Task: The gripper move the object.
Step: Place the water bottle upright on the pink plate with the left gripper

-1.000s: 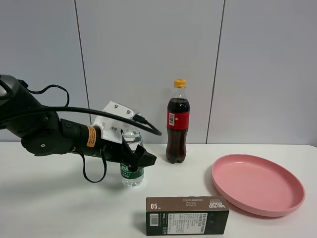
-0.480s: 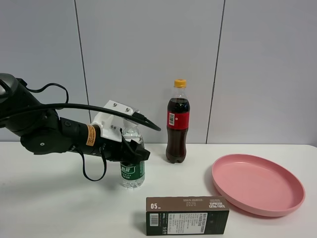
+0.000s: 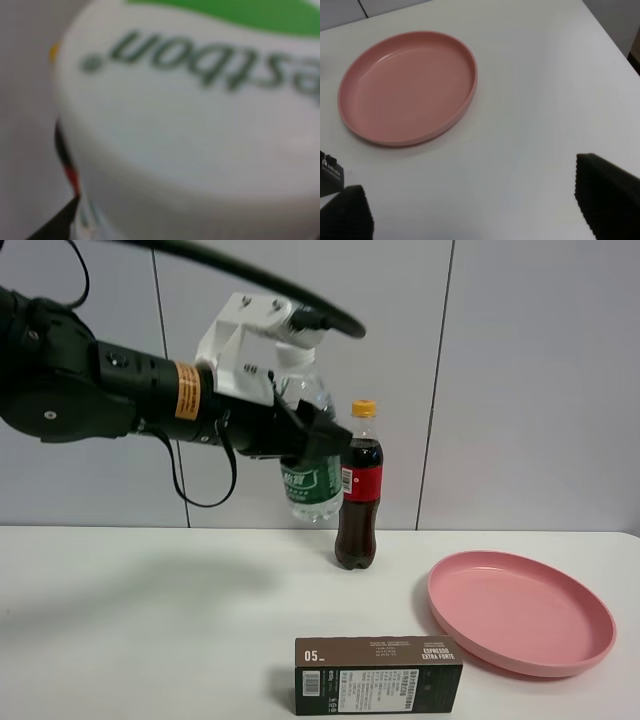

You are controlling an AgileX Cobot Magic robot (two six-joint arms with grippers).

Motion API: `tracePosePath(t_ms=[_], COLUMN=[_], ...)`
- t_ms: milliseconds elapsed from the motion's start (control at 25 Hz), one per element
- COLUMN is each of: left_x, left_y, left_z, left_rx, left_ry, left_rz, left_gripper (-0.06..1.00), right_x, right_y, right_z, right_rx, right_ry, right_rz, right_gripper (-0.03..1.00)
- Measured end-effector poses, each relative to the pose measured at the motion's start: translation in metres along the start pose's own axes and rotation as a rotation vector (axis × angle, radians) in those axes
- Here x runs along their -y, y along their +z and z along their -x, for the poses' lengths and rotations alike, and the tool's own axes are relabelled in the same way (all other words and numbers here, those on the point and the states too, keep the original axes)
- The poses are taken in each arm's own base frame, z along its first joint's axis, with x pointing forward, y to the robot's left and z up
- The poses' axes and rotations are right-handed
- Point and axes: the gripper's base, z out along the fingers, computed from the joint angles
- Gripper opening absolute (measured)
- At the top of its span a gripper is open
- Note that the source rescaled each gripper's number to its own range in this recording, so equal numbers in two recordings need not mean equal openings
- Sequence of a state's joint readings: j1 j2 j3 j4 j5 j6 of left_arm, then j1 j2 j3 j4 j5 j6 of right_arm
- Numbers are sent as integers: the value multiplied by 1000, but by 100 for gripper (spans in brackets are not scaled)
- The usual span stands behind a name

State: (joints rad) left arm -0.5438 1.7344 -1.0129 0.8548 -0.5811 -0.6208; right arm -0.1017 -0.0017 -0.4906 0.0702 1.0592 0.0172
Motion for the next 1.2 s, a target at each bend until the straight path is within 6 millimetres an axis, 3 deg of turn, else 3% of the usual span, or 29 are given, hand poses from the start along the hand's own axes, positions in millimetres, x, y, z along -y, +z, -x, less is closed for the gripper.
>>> tracePosePath(t_ms=[320,520,760,1120,1200], left_x=[31,44,53,54,53], left_y=[30,68,109,157,164], left_z=[72,79,61,-24,-34], left_rx=[85,98,46,-103,-116], left_ry=[57,-47,-90,-105,-100], left_rz=[-59,-127,-188,-223,-227], left_gripper=[1,1,1,1,1], right_x=[0,0,0,0,0], right_y=[0,0,0,0,0], right_z=[0,0,0,0,0], right_rx=[0,0,0,0,0], right_ry=[0,0,0,0,0], right_rz=[0,0,0,0,0], right_gripper=[100,100,100,100,100])
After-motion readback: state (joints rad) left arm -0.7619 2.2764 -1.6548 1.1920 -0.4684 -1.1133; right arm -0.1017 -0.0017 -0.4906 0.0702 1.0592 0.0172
